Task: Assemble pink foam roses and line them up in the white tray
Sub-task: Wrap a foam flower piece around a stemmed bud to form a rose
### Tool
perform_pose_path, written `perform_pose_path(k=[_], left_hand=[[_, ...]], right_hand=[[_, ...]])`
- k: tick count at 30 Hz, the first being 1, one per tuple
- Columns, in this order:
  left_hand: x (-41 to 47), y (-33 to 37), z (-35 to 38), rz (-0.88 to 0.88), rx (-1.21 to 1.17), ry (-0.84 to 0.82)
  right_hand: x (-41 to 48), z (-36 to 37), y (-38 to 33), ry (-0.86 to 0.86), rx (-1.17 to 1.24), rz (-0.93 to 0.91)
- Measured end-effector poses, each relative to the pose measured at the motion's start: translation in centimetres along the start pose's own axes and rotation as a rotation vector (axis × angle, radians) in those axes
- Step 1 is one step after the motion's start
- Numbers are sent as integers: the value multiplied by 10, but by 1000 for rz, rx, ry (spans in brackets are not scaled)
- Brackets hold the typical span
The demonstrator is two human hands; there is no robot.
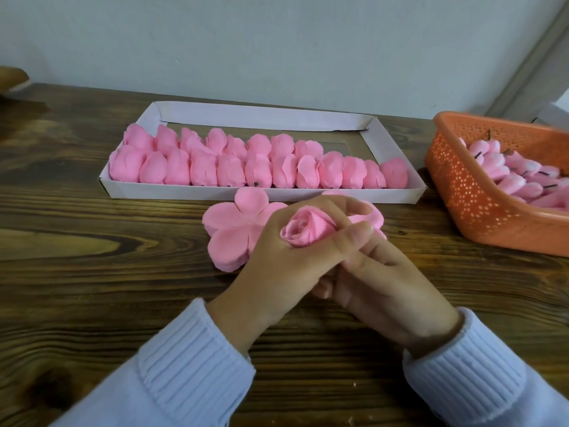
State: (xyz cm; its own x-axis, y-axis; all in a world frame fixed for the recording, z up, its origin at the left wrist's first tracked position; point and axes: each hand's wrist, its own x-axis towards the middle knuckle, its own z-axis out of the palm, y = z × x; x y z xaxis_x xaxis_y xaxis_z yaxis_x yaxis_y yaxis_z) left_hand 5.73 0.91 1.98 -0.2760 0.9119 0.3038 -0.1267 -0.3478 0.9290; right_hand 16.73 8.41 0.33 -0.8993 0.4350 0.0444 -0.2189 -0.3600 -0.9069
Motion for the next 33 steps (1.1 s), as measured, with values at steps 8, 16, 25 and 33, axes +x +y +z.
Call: perform_pose_path(k=[8, 16, 25, 33], left_hand=[[1, 1, -2, 12, -21, -23], [1, 1, -1, 39, 16, -42], [1, 1, 0, -91, -21, -42], [4, 1, -4, -66, 63, 56]], right_hand=[[0, 0, 0, -41, 39, -18], [0, 1, 1, -20, 29, 36], [1, 0, -1, -26, 9, 59], [-2, 2, 2, 1, -215, -128]])
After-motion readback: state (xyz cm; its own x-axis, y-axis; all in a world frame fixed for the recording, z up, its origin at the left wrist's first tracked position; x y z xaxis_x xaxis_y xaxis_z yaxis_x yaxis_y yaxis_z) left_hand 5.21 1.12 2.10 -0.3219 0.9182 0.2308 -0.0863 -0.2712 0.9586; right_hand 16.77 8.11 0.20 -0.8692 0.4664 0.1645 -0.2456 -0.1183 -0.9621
